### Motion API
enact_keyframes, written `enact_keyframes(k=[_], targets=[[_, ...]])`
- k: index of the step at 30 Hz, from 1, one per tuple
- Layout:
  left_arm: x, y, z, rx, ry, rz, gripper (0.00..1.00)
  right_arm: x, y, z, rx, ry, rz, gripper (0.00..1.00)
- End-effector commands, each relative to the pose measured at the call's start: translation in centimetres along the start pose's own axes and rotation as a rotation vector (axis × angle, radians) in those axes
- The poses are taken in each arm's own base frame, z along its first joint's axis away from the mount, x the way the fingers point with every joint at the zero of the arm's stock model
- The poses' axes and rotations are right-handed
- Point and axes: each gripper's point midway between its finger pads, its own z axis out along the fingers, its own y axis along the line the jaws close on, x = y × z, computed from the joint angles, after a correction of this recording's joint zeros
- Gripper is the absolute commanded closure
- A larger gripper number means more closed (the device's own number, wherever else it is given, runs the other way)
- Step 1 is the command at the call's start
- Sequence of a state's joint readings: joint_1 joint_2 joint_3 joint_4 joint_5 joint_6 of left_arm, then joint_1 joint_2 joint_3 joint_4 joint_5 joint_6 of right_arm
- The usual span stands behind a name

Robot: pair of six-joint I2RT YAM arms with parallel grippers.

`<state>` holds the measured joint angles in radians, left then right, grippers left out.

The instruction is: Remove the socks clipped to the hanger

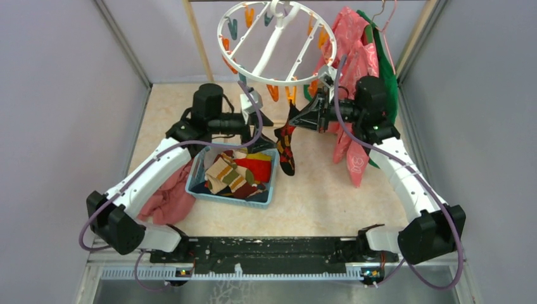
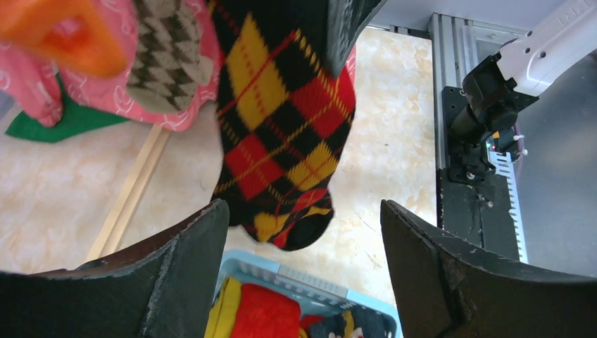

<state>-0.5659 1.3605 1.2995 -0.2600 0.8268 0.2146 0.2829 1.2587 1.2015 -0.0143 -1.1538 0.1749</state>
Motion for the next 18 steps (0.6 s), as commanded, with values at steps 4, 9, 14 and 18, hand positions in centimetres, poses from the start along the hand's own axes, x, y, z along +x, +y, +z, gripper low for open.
enact_keyframes(k=[4,9,14,18], targets=[[-2.9,1.2,2.2,-0.056,-0.049,0.091,0.15,-3.5,1.4,1.1,-0.053,-0.046,-0.077,1.0],[-3.2,2.1,3.1,-0.086,-0.062,0.109,0.14,-3.7,1.1,1.7,-0.047,-0.055,-0.058,1.0],[-3.7,2.3,3.9,-0.105,-0.066,0.131,0.2,-4.0,0.9,2.0,-0.042,-0.071,-0.04,1.0],[-3.1,2.2,3.8,-0.102,-0.056,0.143,0.21,-4.3,1.0,2.1,-0.038,-0.077,-0.039,1.0]])
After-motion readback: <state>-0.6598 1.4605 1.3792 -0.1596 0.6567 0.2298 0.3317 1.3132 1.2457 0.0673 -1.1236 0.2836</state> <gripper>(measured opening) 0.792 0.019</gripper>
